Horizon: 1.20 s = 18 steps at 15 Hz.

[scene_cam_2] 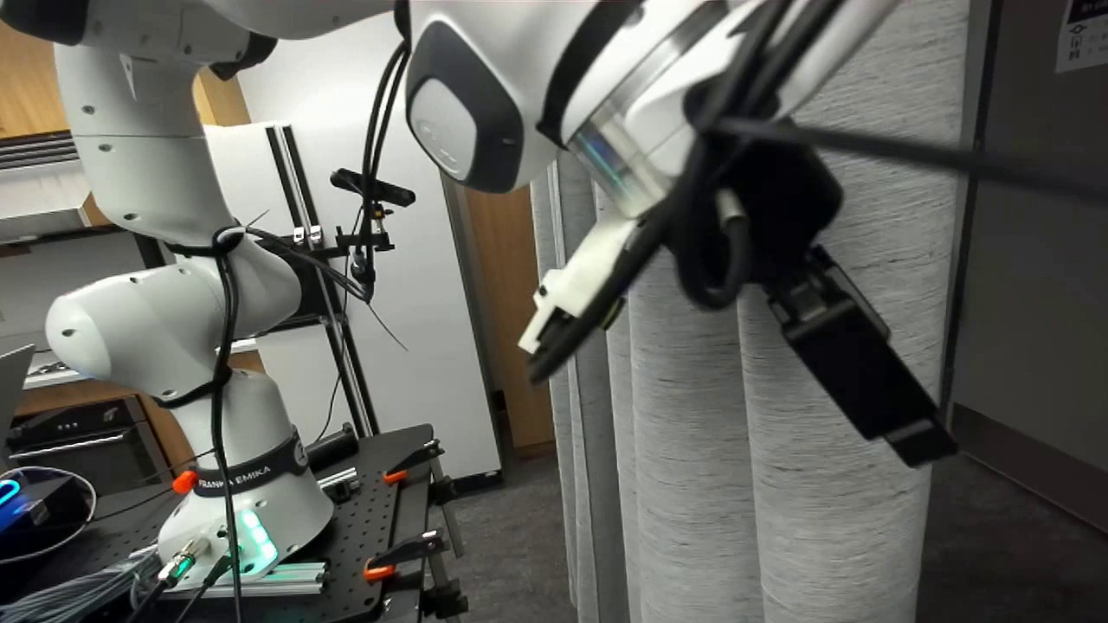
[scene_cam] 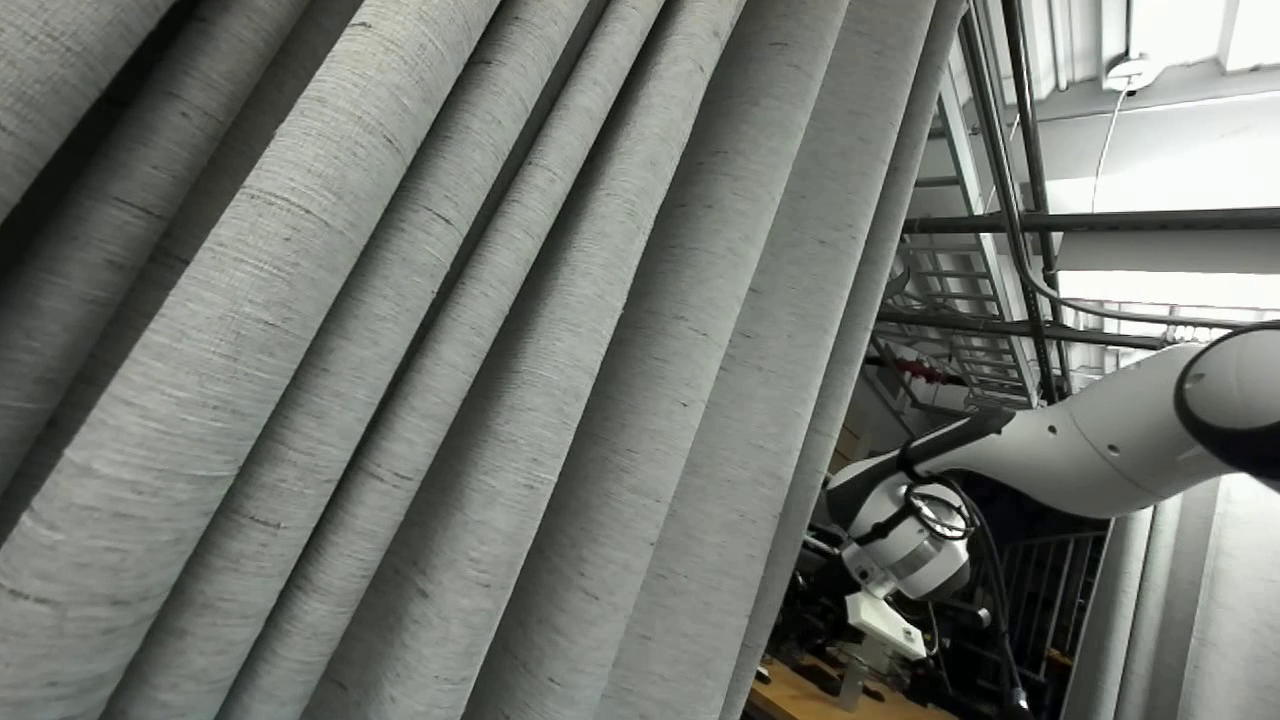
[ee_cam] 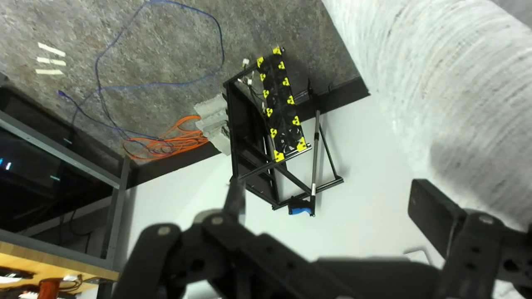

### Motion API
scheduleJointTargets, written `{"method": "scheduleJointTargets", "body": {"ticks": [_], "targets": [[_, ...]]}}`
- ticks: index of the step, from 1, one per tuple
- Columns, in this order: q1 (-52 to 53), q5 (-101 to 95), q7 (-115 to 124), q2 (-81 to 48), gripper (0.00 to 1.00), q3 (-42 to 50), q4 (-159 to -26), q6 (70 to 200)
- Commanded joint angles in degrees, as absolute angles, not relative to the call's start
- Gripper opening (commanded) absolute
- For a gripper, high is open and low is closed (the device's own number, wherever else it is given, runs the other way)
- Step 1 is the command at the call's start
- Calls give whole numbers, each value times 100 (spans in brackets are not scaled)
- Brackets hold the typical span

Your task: Close the curtain

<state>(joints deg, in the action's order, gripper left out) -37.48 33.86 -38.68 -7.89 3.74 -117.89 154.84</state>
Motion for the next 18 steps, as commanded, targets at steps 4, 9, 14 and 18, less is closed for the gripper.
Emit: {"method": "scheduleJointTargets", "body": {"ticks": [4, 9, 14, 18], "targets": [[-3695, 4225, -4955, 1107, 100, 337, -13511, 15520], [-2877, 4434, -5375, 1975, 100, 964, -14122, 15554], [-2539, 4913, -5986, 2436, 100, 1148, -14368, 15496], [-2110, 4551, -5700, 2336, 100, 1513, -14298, 15624]]}}
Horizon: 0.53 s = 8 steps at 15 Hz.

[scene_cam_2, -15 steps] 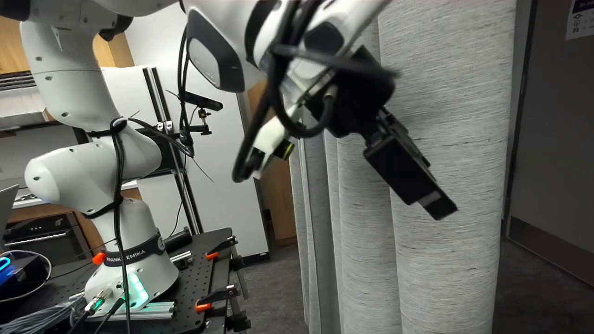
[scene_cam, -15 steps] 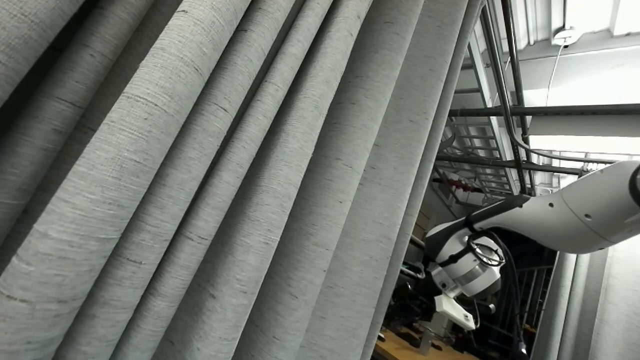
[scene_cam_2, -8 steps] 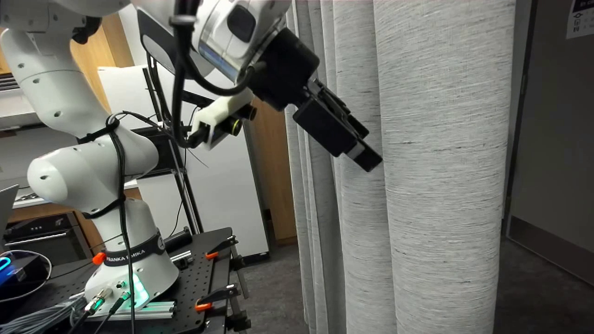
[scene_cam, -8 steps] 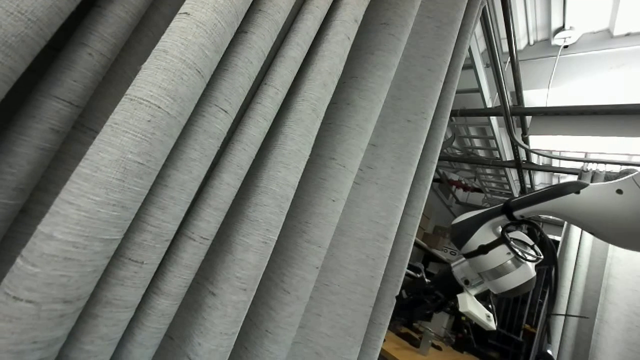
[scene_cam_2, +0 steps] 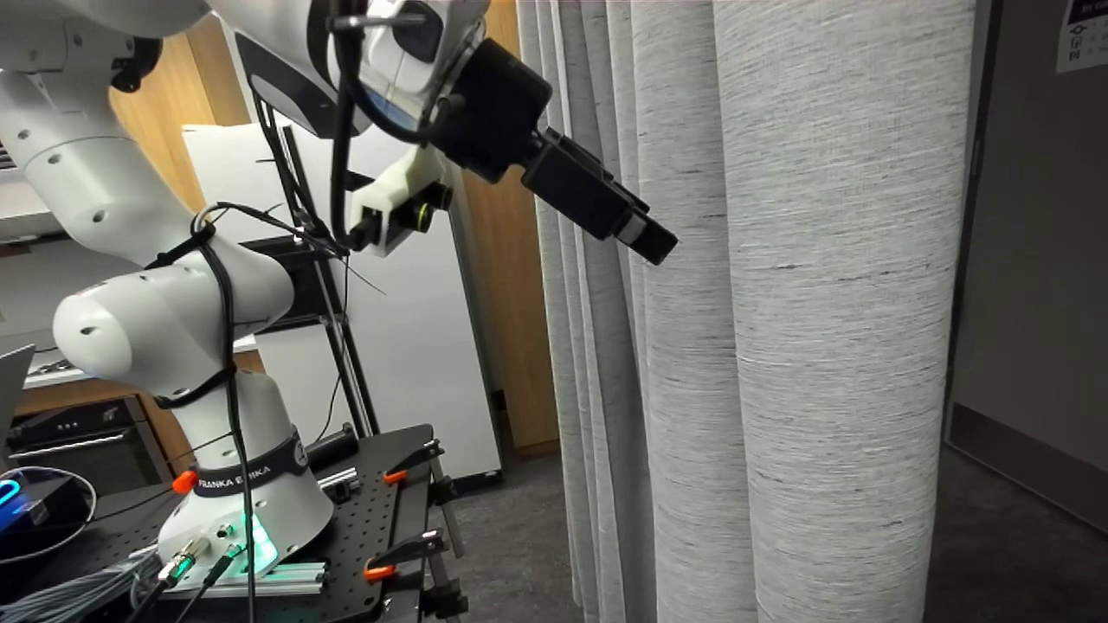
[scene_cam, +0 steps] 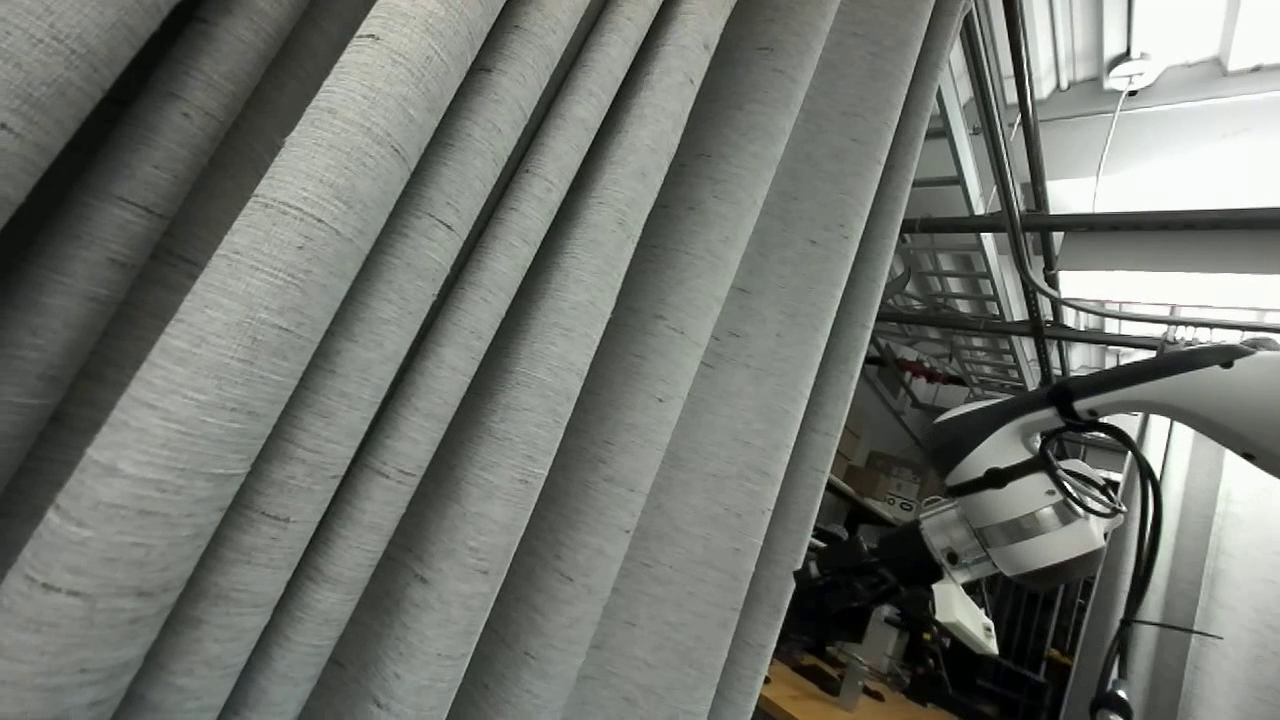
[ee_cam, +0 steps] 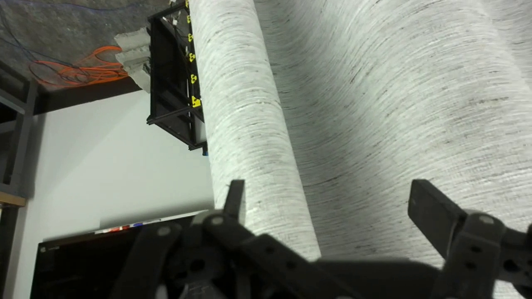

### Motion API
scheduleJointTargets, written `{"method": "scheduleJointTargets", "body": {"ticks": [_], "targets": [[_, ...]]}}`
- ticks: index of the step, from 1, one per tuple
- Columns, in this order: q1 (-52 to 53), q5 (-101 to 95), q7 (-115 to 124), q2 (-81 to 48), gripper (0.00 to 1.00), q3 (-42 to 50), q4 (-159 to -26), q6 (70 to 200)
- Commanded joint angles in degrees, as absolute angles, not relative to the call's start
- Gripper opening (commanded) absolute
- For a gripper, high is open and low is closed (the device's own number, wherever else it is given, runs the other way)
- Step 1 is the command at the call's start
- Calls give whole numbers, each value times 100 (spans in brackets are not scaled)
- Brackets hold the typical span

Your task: Close the curtain

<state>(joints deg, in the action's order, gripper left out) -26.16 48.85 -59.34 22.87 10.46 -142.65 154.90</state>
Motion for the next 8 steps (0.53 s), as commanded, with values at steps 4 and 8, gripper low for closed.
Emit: {"method": "scheduleJointTargets", "body": {"ticks": [4, 8], "targets": [[-2082, 4624, -5824, 2421, 100, 1520, -14345, 15626], [-2080, 4625, -5828, 2424, 100, 1525, -14349, 15625]]}}
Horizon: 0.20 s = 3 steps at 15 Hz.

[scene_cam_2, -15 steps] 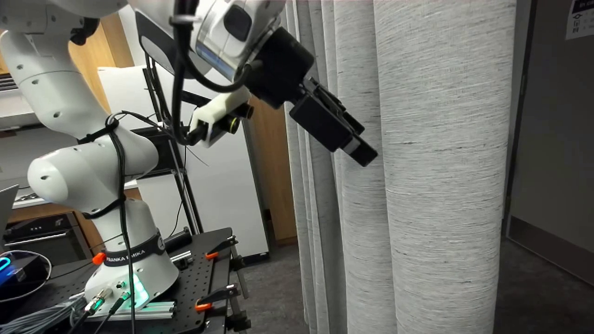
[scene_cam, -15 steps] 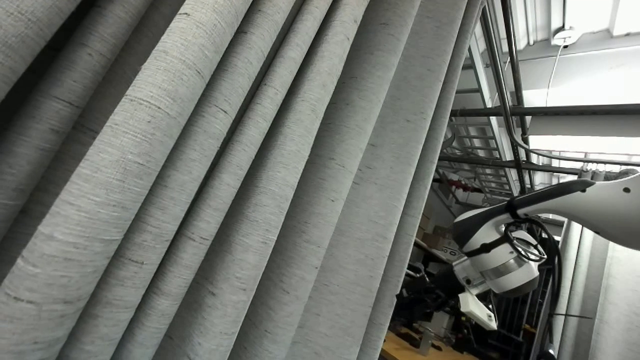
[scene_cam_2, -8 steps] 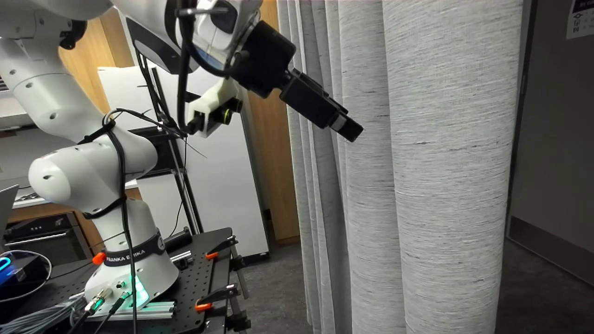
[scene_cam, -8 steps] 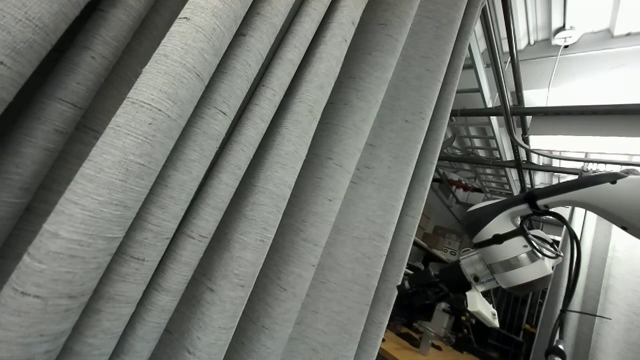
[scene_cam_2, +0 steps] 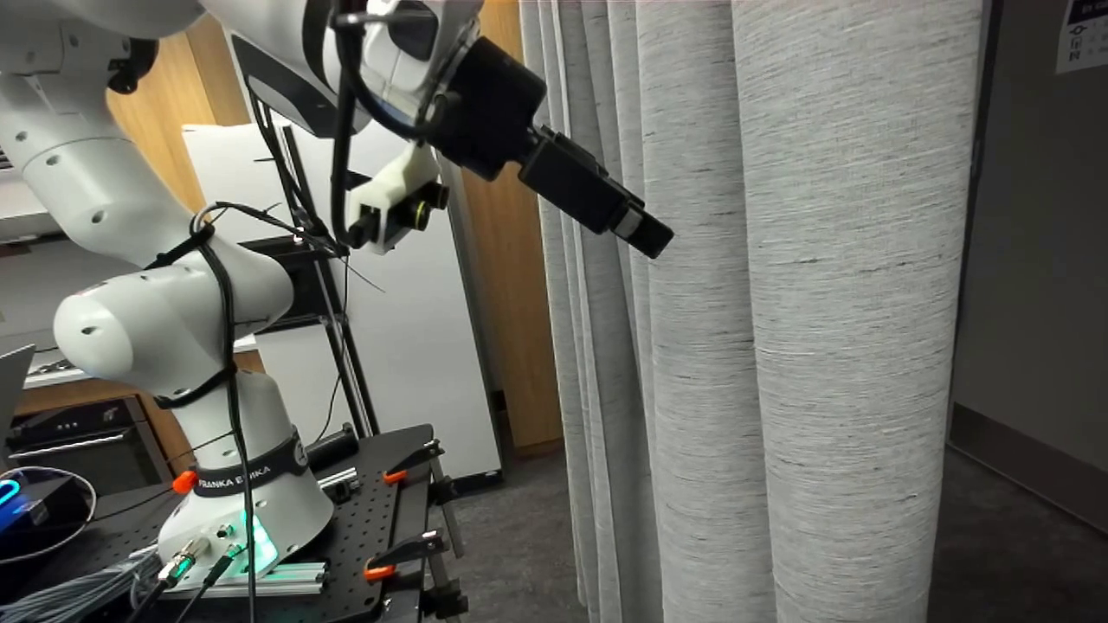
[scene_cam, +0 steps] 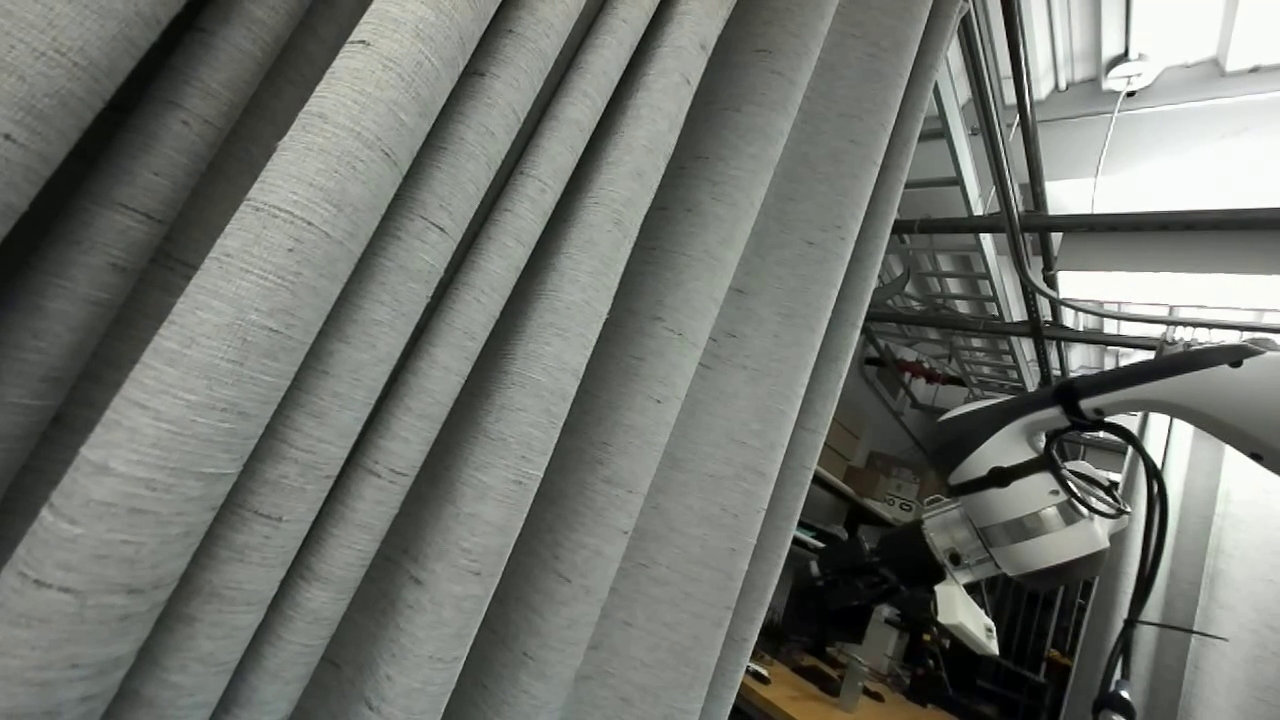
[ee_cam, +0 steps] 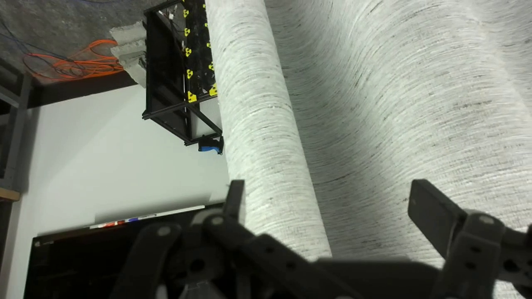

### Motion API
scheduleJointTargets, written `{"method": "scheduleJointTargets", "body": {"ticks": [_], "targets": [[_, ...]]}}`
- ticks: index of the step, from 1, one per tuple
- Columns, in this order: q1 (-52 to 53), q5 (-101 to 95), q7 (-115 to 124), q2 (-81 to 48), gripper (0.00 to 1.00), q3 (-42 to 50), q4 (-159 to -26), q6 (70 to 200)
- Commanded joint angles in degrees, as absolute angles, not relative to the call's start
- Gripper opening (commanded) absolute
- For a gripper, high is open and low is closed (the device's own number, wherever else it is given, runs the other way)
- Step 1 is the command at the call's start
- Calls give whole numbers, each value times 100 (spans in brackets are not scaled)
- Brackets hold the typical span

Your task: Close the curtain

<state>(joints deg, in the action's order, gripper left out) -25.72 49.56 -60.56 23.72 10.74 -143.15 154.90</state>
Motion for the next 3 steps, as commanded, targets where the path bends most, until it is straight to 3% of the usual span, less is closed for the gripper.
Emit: {"method": "scheduleJointTargets", "body": {"ticks": [1, 3], "targets": [[-2080, 4625, -5828, 2426, 100, 1527, -14351, 15625], [-2080, 4625, -5829, 2429, 100, 1528, -14353, 15625]]}}
